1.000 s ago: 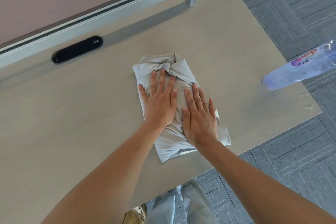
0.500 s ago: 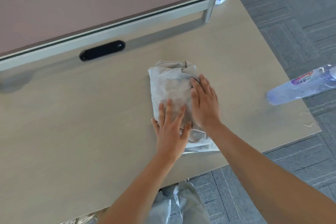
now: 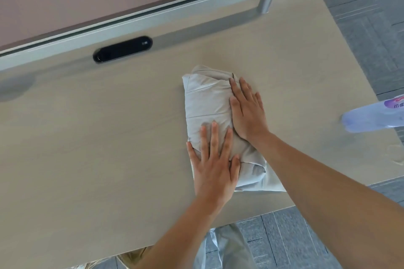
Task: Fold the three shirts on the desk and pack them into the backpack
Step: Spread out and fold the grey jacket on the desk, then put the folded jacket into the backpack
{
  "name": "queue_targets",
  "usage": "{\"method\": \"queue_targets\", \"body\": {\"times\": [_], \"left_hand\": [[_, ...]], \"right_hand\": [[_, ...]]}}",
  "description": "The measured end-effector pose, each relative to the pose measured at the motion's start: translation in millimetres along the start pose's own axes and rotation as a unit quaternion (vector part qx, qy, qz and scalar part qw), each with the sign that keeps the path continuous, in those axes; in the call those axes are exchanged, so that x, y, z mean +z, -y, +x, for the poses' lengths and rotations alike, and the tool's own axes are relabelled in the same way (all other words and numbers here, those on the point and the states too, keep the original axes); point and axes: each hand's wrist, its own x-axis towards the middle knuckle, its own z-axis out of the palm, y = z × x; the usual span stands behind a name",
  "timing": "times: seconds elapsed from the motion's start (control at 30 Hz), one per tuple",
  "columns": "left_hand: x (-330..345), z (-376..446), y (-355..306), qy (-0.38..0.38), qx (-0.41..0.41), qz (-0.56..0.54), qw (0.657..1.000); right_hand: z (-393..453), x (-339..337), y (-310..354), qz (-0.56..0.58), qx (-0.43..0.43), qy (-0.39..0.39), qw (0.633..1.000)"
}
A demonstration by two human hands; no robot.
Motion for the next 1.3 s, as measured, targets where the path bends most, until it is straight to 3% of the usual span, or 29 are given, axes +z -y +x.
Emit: {"method": "queue_targets", "body": {"times": [0.1, 0.17, 0.27, 0.37, 0.47, 0.57, 0.8, 0.87, 1.0, 1.3], "left_hand": [[-6, 2, 2, -0.010, 0.005, -0.054, 0.998], [-15, -2, 5, -0.014, -0.028, -0.173, 0.984], [-37, 5, 15, -0.025, -0.204, -0.350, 0.914], [-55, 32, 30, -0.003, -0.370, -0.405, 0.836], [-63, 49, 41, 0.003, -0.400, -0.483, 0.779], [-67, 53, 48, 0.067, -0.394, -0.586, 0.705], [-72, 24, 38, 0.059, -0.310, -0.675, 0.667], [-76, 11, 35, 0.041, -0.299, -0.677, 0.671], [-79, -23, 37, -0.009, -0.302, -0.668, 0.680], [-106, -156, 53, -0.089, -0.307, -0.704, 0.634]], "right_hand": [[-2, -5, 4, 0.008, 0.011, 0.003, 1.000], [-9, -12, 8, 0.010, 0.024, -0.001, 1.000], [-38, -27, 11, 0.024, 0.081, 0.007, 0.996], [-71, -39, 14, 0.037, 0.164, 0.018, 0.986], [-89, -39, 15, 0.043, 0.209, 0.030, 0.977], [-95, -36, 8, 0.076, 0.205, 0.041, 0.975], [-108, -37, -5, 0.197, 0.174, 0.080, 0.961], [-115, -36, -4, 0.237, 0.163, 0.081, 0.954], [-135, -35, 12, 0.300, 0.130, 0.086, 0.941], [-231, -33, 64, 0.338, 0.074, 0.165, 0.923]]}}
